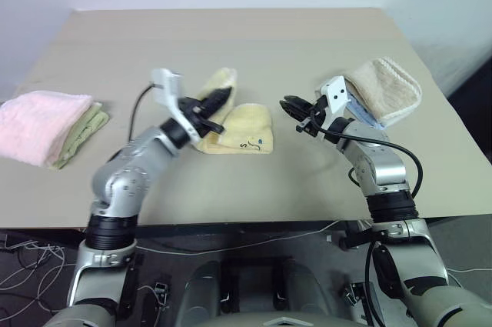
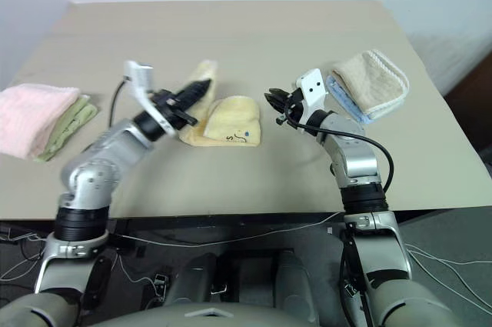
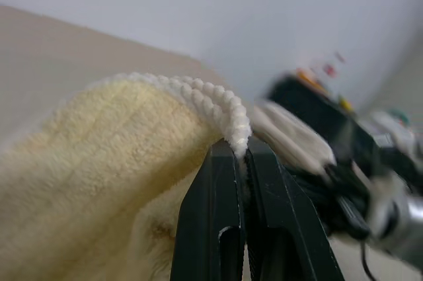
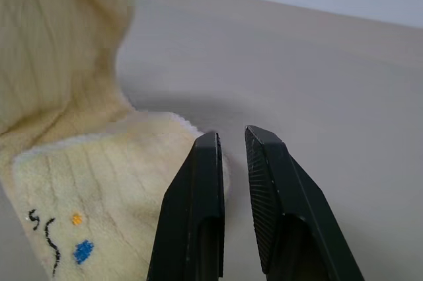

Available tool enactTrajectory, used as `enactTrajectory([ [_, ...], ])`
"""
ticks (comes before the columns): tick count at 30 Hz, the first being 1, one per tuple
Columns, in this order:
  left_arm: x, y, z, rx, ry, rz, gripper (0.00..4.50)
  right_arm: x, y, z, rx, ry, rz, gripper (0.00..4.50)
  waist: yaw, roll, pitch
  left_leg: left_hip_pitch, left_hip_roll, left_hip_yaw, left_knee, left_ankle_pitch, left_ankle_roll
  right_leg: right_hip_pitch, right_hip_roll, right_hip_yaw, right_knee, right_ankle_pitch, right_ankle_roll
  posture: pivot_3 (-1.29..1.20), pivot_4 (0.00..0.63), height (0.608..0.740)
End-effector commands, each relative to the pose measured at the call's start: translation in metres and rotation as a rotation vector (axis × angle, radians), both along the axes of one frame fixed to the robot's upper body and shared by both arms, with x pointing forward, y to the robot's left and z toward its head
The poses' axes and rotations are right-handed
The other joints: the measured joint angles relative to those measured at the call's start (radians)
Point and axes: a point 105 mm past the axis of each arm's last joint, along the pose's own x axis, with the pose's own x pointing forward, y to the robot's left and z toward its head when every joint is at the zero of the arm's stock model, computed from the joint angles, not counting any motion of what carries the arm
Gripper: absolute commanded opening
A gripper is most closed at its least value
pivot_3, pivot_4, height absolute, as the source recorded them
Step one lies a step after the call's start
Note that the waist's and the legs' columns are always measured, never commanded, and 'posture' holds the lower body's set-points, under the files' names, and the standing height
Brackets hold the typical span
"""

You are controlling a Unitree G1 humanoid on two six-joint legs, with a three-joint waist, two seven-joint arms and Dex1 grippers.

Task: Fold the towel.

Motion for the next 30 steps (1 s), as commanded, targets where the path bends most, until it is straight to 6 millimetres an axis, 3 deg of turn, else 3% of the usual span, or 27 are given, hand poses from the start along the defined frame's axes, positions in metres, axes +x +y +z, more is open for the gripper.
enactTrajectory([
  [1,-0.003,-0.037,-0.001,0.098,-0.073,-0.073,0.02,-0.003,-0.002,0.015,0.032,-0.059,-0.010,0.62,0.002,0.000,0.000,0.000,0.000,0.000,0.000,0.000,0.000,0.000,0.000,0.000,0.000,0.000,0.000,0.00,0.150,0.740],
  [6,0.006,-0.059,-0.030,0.240,-0.049,-0.079,0.02,-0.005,-0.003,0.016,0.037,-0.063,-0.020,0.62,0.002,0.000,0.000,0.000,0.000,0.000,0.000,0.000,0.000,0.000,0.000,0.000,0.000,0.000,0.000,0.00,0.150,0.740],
  [12,0.004,-0.059,-0.039,0.237,-0.028,-0.111,0.02,-0.006,-0.005,0.016,0.036,-0.064,-0.031,0.62,0.003,0.000,0.001,0.000,0.000,0.000,0.000,0.000,0.001,0.000,0.000,0.000,0.000,0.000,0.000,0.00,0.150,0.740],
  [15,0.000,-0.054,-0.037,0.185,-0.002,-0.139,0.70,-0.006,-0.005,0.017,0.035,-0.065,-0.032,0.62,0.003,0.000,0.001,0.000,0.000,0.000,0.000,0.000,0.001,0.000,-0.001,0.000,0.000,0.000,0.000,0.00,0.150,0.740],
  [23,-0.006,-0.030,-0.025,0.082,0.016,-0.115,3.46,-0.004,-0.005,0.020,0.030,-0.071,-0.032,0.62,0.003,0.000,0.001,0.000,0.000,0.000,0.000,0.000,0.001,0.000,-0.001,0.000,0.000,0.000,0.000,0.00,0.150,0.740],
  [28,0.011,0.004,-0.013,0.010,-0.008,0.071,3.49,-0.007,0.004,0.026,0.038,-0.081,0.016,0.01,0.003,0.000,0.001,0.000,0.000,-0.001,0.000,0.000,0.001,0.000,-0.001,0.000,0.000,0.000,0.000,0.00,0.150,0.740],
  [30,0.020,0.018,-0.019,0.080,-0.028,0.153,2.87,-0.012,0.016,0.024,0.041,-0.067,0.069,0.00,0.003,0.000,0.001,0.000,0.000,-0.001,0.000,0.000,0.001,0.000,-0.001,0.000,0.000,0.000,0.000,0.00,0.150,0.740],
])
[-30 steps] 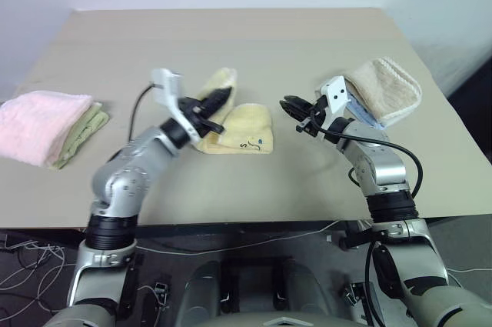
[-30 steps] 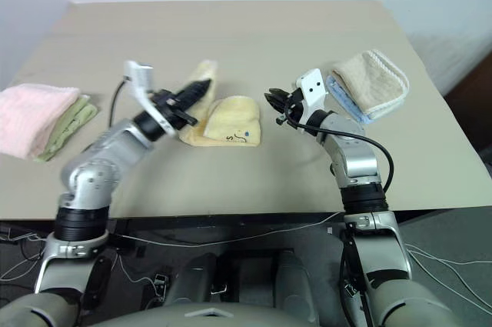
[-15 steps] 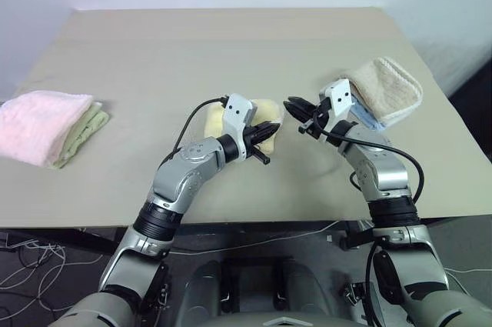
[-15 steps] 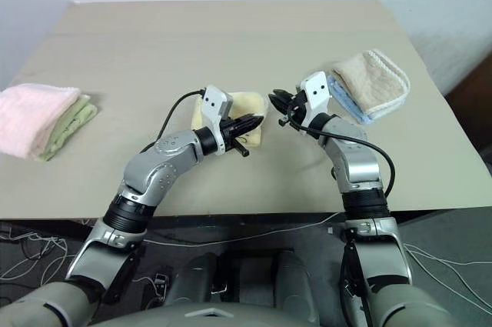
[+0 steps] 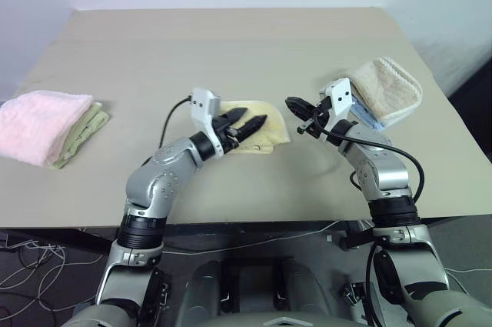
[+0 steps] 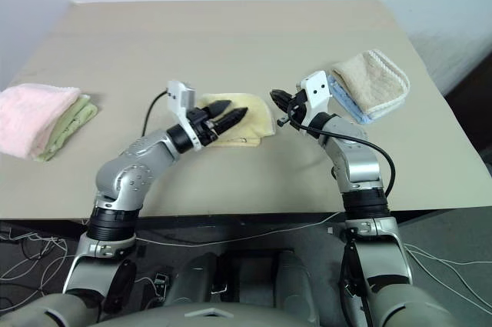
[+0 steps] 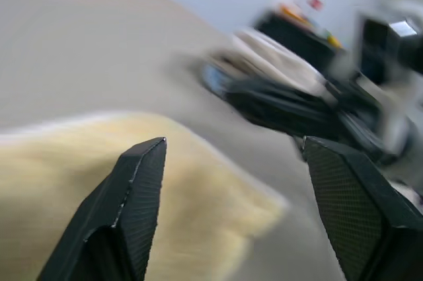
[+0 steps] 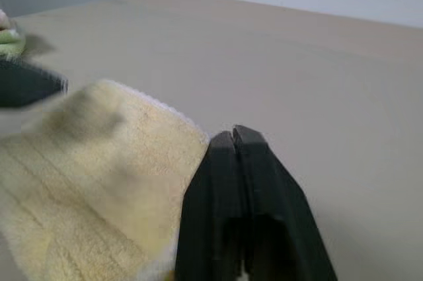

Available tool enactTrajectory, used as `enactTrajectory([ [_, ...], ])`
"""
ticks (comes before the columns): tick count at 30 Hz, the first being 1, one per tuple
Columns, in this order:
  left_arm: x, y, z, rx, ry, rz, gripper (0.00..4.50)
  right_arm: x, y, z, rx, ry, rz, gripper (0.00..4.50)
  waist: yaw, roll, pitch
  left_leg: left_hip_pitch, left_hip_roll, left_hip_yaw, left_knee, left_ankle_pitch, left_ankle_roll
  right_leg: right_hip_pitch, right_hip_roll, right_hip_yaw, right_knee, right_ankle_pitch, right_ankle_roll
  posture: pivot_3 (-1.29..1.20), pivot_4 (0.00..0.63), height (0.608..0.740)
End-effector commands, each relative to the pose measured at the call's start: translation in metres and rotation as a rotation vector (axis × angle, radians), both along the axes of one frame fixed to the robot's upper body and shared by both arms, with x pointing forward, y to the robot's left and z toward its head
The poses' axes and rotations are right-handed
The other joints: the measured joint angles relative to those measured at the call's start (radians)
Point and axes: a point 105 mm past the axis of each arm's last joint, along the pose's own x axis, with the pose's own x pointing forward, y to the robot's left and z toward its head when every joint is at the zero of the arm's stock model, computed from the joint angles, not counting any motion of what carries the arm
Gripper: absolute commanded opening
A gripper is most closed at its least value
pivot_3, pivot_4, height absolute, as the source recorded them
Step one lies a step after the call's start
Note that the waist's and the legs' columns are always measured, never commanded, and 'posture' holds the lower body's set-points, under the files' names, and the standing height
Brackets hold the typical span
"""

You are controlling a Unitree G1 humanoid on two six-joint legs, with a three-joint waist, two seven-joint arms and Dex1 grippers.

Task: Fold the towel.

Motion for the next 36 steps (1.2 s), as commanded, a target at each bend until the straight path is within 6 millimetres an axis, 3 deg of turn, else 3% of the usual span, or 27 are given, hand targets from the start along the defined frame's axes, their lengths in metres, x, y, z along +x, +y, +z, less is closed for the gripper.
enactTrajectory([
  [1,0.010,0.022,0.002,0.067,-0.066,0.123,2.53,-0.010,0.022,0.021,0.015,-0.062,0.100,0.00,0.000,0.000,0.000,0.000,0.000,0.000,0.000,0.000,0.000,0.000,0.000,0.000,0.000,0.000,0.000,0.00,0.150,0.740],
  [8,0.018,0.028,-0.050,0.288,-0.002,0.138,0.04,-0.006,0.053,-0.024,-0.058,0.087,0.135,0.00,0.001,0.000,0.000,0.000,0.000,0.000,0.000,0.000,0.000,0.000,0.000,0.000,0.000,0.000,0.000,0.00,0.150,0.740],
  [12,0.019,0.026,-0.072,0.383,0.028,0.125,0.04,0.002,0.052,-0.059,-0.126,0.189,0.088,0.00,0.001,0.000,0.000,0.000,-0.001,0.000,0.000,0.000,0.000,0.000,0.000,0.000,0.000,0.000,0.000,0.00,0.150,0.740],
  [16,0.020,0.027,-0.074,0.393,0.008,0.136,0.04,-0.001,0.054,-0.072,-0.160,0.207,0.105,0.00,-0.001,0.000,-0.001,0.001,0.000,0.000,0.000,0.000,0.000,0.000,0.000,0.000,0.001,0.000,0.000,0.00,0.150,0.740],
  [20,0.020,0.035,-0.040,0.224,-0.076,0.180,0.04,-0.005,0.050,-0.046,-0.105,0.101,0.134,0.00,-0.001,0.000,0.000,0.001,0.000,0.000,0.000,0.000,0.000,0.000,-0.001,0.000,0.001,0.000,0.000,0.00,0.150,0.740],
  [22,0.019,0.051,-0.022,0.167,-0.118,0.227,0.04,-0.006,0.040,-0.025,-0.056,0.054,0.129,0.00,-0.002,0.000,0.000,0.000,0.000,0.000,0.000,0.000,0.000,0.000,-0.001,0.000,0.001,0.000,0.000,0.00,0.150,0.740],
  [26,0.017,0.092,-0.019,0.272,-0.145,0.334,0.04,-0.008,0.014,-0.005,0.020,0.070,0.104,0.00,-0.002,0.000,0.000,0.000,0.000,0.000,0.000,0.000,0.000,-0.001,-0.001,0.000,0.001,0.000,0.000,0.00,0.150,0.740],
  [31,0.009,0.136,-0.040,0.481,-0.121,0.410,0.00,-0.006,-0.014,-0.012,0.156,0.273,0.060,1.56,-0.003,0.001,0.000,0.000,0.000,0.000,0.000,-0.002,0.002,-0.001,-0.002,0.000,0.001,0.000,0.000,0.00,0.150,0.740],
  [36,0.003,0.146,-0.054,0.538,-0.103,0.419,0.00,-0.009,-0.009,-0.026,0.339,0.511,0.099,3.33,0.000,0.001,0.000,-0.001,0.000,0.000,0.000,-0.005,0.002,-0.002,-0.005,0.000,0.001,0.000,-0.001,0.00,0.150,0.740],
])
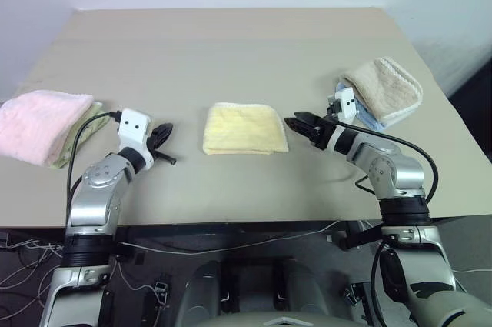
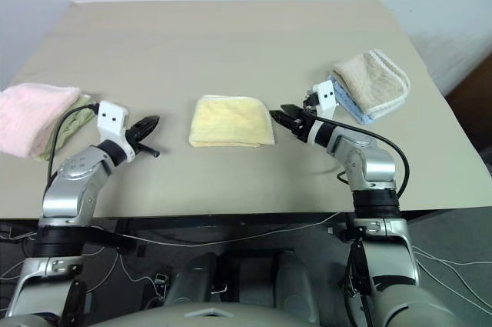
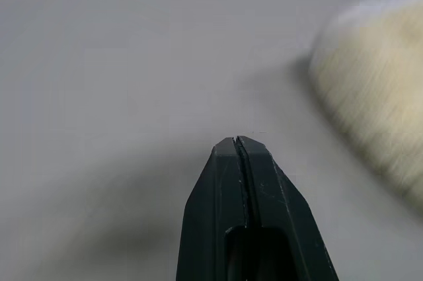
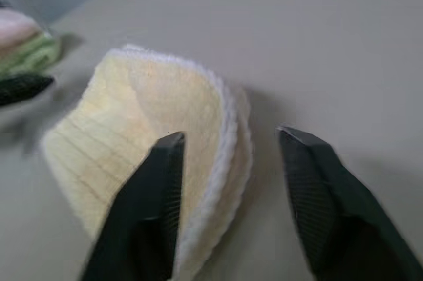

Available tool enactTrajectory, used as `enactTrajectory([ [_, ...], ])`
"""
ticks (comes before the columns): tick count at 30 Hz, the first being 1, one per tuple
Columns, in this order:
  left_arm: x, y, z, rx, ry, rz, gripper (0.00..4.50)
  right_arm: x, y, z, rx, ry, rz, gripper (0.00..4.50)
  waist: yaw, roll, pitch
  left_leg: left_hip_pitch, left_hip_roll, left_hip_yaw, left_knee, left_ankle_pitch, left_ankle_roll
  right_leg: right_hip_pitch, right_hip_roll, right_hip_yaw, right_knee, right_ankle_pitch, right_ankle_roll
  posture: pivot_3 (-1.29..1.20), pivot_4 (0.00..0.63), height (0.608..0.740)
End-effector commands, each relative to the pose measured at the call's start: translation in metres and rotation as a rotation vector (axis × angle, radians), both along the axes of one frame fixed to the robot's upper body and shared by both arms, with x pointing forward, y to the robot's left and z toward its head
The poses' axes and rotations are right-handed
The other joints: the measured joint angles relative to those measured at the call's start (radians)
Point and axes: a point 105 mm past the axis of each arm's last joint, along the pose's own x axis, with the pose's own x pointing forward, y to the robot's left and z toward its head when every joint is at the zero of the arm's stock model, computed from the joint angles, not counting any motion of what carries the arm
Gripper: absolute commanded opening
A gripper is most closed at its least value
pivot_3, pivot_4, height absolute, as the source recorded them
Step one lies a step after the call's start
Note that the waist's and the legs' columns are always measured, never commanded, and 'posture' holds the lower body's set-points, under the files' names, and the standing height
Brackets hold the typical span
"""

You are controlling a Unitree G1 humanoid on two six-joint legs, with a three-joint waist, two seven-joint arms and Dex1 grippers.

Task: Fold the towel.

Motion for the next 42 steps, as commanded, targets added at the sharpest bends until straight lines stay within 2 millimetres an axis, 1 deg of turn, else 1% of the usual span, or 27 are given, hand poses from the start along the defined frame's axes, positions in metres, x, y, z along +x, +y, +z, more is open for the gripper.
enactTrajectory([
  [1,-0.001,-0.002,0.012,0.009,-0.060,-0.019,0.00,-0.001,0.009,0.008,0.139,0.092,0.033,3.65,0.000,0.000,0.000,0.000,0.000,0.000,0.000,0.000,0.000,0.000,-0.001,0.000,0.000,0.000,0.000,0.00,0.150,0.740],
  [3,-0.002,-0.002,0.009,0.000,-0.056,-0.014,0.00,-0.001,0.016,0.003,0.171,0.151,0.039,4.36,-0.002,0.000,0.000,-0.002,0.000,0.000,0.000,0.000,0.000,-0.002,-0.001,0.000,0.000,0.000,-0.001,0.00,0.150,0.740],
  [4,-0.002,-0.001,0.006,-0.001,-0.051,-0.010,0.00,0.000,0.019,0.000,0.181,0.175,0.038,4.47,-0.003,0.000,0.000,-0.002,0.000,0.000,-0.001,0.000,0.000,-0.003,-0.001,0.001,0.000,0.001,-0.001,0.00,0.150,0.740],
  [8,-0.005,-0.003,-0.002,-0.001,-0.032,-0.015,0.00,-0.003,0.035,-0.004,0.211,0.238,0.074,4.47,-0.006,0.000,0.000,-0.003,0.000,0.000,-0.002,0.000,-0.001,-0.005,-0.001,0.001,0.000,0.001,-0.001,0.00,0.150,0.740],
  [12,-0.007,-0.004,-0.005,-0.008,-0.021,-0.011,0.00,-0.011,0.060,-0.004,0.214,0.272,0.160,4.47,-0.008,0.000,0.000,-0.004,0.000,0.000,-0.002,0.000,-0.001,-0.006,-0.001,0.001,0.000,0.001,-0.001,0.00,0.150,0.740],
  [15,-0.007,-0.005,-0.007,-0.015,-0.020,-0.011,0.00,-0.011,0.077,-0.004,0.220,0.297,0.193,4.47,-0.012,0.000,0.000,-0.005,0.000,0.000,-0.002,0.000,-0.001,-0.007,0.000,0.001,0.001,0.001,-0.001,0.00,0.150,0.740],
  [18,-0.007,-0.009,-0.008,-0.022,-0.021,-0.014,0.00,-0.008,0.086,-0.003,0.234,0.313,0.202,4.47,-0.018,0.001,0.000,-0.006,0.001,0.000,-0.002,0.000,-0.001,-0.008,0.000,0.001,0.002,0.001,-0.001,0.00,0.150,0.740],
  [21,-0.008,-0.013,-0.009,-0.025,-0.020,-0.019,0.00,-0.005,0.089,-0.002,0.240,0.320,0.203,4.47,-0.019,0.000,0.000,-0.007,0.000,0.001,-0.001,0.001,-0.001,-0.008,0.000,0.001,0.002,0.001,-0.001,0.00,0.150,0.740],
  [24,-0.010,-0.013,-0.012,-0.027,-0.015,-0.018,0.00,-0.002,0.086,-0.002,0.266,0.336,0.189,3.87,-0.020,0.000,0.000,-0.007,0.000,0.001,-0.001,0.003,-0.001,-0.008,0.001,0.001,0.002,0.001,-0.001,0.00,0.150,0.740],
  [31,-0.012,-0.017,-0.016,-0.022,-0.002,-0.027,0.00,-0.001,0.076,0.004,0.327,0.328,0.162,1.48,-0.022,0.000,0.000,-0.007,0.000,0.001,-0.001,0.003,0.000,-0.008,0.002,0.001,0.002,0.001,-0.001,0.00,0.150,0.740],
  [34,-0.011,-0.021,-0.017,-0.021,0.001,-0.042,0.00,-0.001,0.070,0.014,0.373,0.297,0.155,0.40,-0.021,0.000,0.000,-0.007,0.000,0.001,-0.001,0.003,0.000,-0.008,0.002,0.001,0.002,0.001,-0.001,0.00,0.150,0.740],
  [35,-0.011,-0.022,-0.017,-0.021,0.003,-0.046,0.00,-0.002,0.067,0.019,0.392,0.282,0.158,0.15,-0.020,0.000,0.000,-0.007,0.000,0.001,-0.001,0.003,0.000,-0.008,0.002,0.001,0.002,0.001,-0.001,0.00,0.150,0.740],
  [36,-0.010,-0.022,-0.018,-0.021,0.004,-0.048,0.00,-0.003,0.065,0.023,0.405,0.265,0.160,0.02,-0.019,0.000,0.000,-0.007,0.000,0.001,-0.001,0.003,0.001,-0.008,0.002,0.001,0.002,0.001,-0.001,0.00,0.150,0.740],
  [38,-0.010,-0.024,-0.018,-0.021,0.008,-0.054,0.00,-0.003,0.056,0.034,0.431,0.216,0.146,0.02,-0.017,0.000,0.000,-0.007,0.000,0.001,-0.001,0.002,0.002,-0.008,0.003,0.001,0.002,0.001,-0.001,0.00,0.150,0.740],
  [40,-0.009,-0.026,-0.019,-0.020,0.011,-0.063,0.00,0.002,0.038,0.055,0.463,0.121,0.091,0.02,-0.013,0.001,0.000,-0.007,0.000,0.001,-0.001,0.002,0.003,-0.008,0.003,0.001,0.002,0.001,-0.001,0.00,0.150,0.740],
  [42,-0.008,-0.027,-0.019,-0.021,0.013,-0.068,0.00,0.008,0.014,0.079,0.485,0.014,0.006,0.02,-0.003,0.001,0.000,-0.007,0.000,0.001,0.000,0.002,0.003,-0.008,0.003,0.001,0.002,0.001,-0.001,0.00,0.150,0.740],
])
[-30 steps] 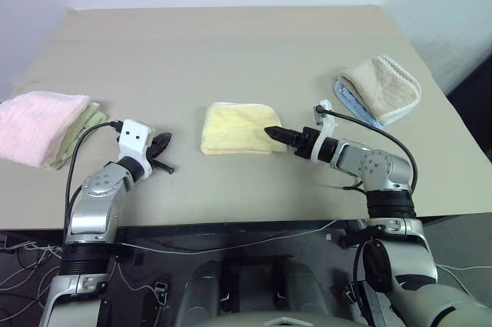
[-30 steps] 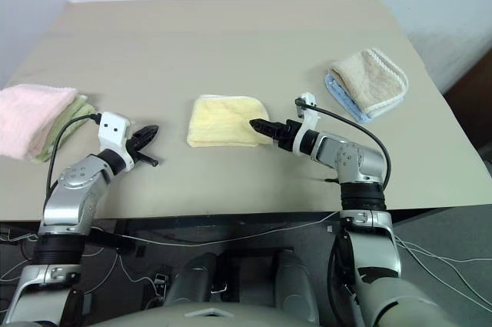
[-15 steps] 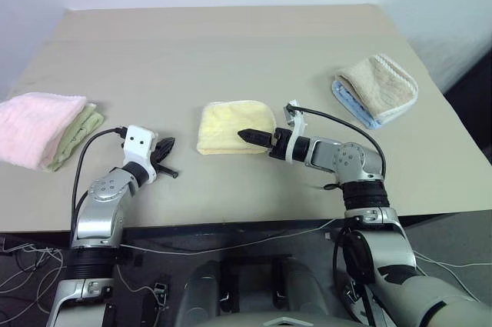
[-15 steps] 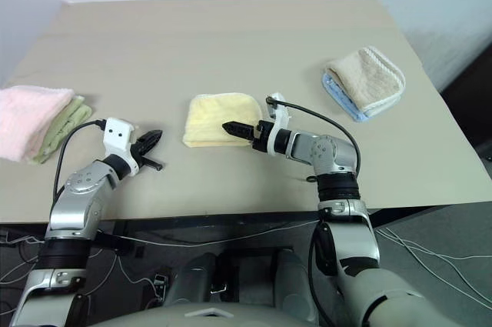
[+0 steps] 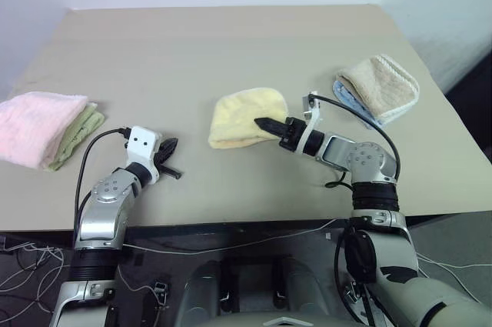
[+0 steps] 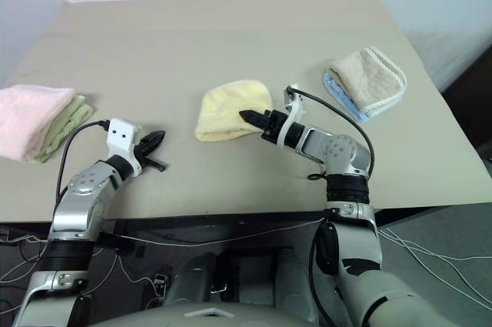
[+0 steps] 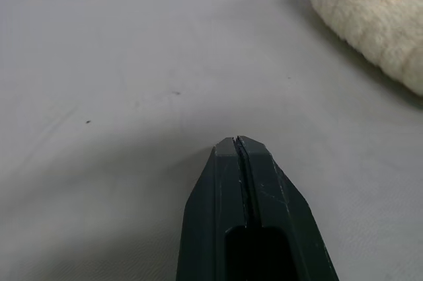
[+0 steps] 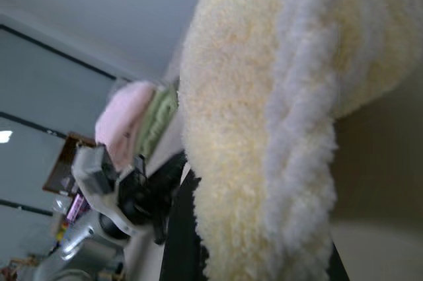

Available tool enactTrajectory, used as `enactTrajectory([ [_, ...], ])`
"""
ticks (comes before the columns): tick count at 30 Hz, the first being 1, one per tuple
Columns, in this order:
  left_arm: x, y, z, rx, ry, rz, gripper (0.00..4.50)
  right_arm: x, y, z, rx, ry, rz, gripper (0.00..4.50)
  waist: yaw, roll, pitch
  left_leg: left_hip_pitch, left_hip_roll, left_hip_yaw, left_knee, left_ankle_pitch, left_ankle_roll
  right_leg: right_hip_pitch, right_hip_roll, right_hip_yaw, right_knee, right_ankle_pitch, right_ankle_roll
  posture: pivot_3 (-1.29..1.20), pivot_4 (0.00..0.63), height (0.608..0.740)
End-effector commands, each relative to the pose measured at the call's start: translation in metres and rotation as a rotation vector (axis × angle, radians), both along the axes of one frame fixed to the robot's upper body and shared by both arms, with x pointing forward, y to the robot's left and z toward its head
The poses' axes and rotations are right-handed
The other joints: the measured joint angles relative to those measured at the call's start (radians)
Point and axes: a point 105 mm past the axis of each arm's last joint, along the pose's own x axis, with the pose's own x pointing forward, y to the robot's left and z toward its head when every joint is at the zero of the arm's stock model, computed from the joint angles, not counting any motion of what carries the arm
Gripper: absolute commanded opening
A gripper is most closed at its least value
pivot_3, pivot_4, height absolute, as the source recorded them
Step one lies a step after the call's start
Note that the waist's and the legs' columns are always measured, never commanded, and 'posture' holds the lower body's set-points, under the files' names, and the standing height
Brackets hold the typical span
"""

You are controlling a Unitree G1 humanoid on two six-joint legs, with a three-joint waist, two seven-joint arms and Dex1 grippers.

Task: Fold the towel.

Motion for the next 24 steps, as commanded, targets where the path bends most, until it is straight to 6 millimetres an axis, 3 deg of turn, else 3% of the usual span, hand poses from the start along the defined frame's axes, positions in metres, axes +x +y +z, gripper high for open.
enactTrajectory([
  [1,0.000,-0.007,0.001,0.008,-0.006,-0.030,0.00,0.011,-0.049,0.064,0.051,-0.223,-0.203,0.02,0.007,0.000,0.000,0.000,0.000,0.000,0.000,0.000,0.000,0.000,0.000,0.000,0.000,0.000,0.000,0.00,0.150,0.740],
  [7,0.002,-0.015,-0.002,0.004,0.005,-0.060,0.00,0.028,-0.146,0.114,0.042,-0.322,-0.613,0.02,0.009,0.000,0.000,0.000,-0.001,0.000,0.001,0.000,0.000,0.000,0.000,0.000,0.000,0.000,0.000,0.00,0.150,0.740],
  [10,0.004,-0.021,-0.003,0.001,0.008,-0.075,0.00,0.035,-0.199,0.111,0.054,-0.245,-0.828,0.02,0.014,0.000,0.000,0.000,-0.001,0.000,0.002,0.000,0.000,0.001,0.000,0.000,0.000,0.000,0.000,0.00,0.150,0.740],
  [12,0.005,-0.024,-0.004,-0.001,0.008,-0.083,0.00,0.039,-0.222,0.095,0.063,-0.146,-0.922,0.02,0.014,0.000,0.000,0.000,-0.001,0.000,0.002,0.000,0.000,0.002,0.000,-0.001,0.000,0.000,0.000,0.00,0.150,0.740],
  [18,0.008,-0.025,-0.004,0.001,0.008,-0.087,0.00,0.043,-0.245,0.036,-0.010,0.113,-1.040,0.02,0.010,0.003,0.000,0.001,-0.001,0.001,0.002,0.001,-0.001,0.002,0.000,0.000,0.001,0.000,0.001,0.00,0.150,0.740],
  [21,0.007,-0.025,-0.005,0.002,0.009,-0.086,0.00,0.044,-0.246,0.029,-0.012,0.141,-1.049,0.02,0.011,0.003,0.000,0.000,-0.001,0.001,0.002,0.003,-0.003,0.002,0.000,0.000,0.000,0.000,0.001,0.00,0.150,0.740],
  [24,0.006,-0.025,-0.006,0.002,0.010,-0.087,0.00,0.045,-0.244,0.034,-0.012,0.115,-1.035,0.91,0.011,0.003,0.000,0.001,-0.001,0.001,0.002,0.003,-0.003,0.003,0.000,0.000,0.000,0.000,0.001,0.00,0.150,0.740],
])
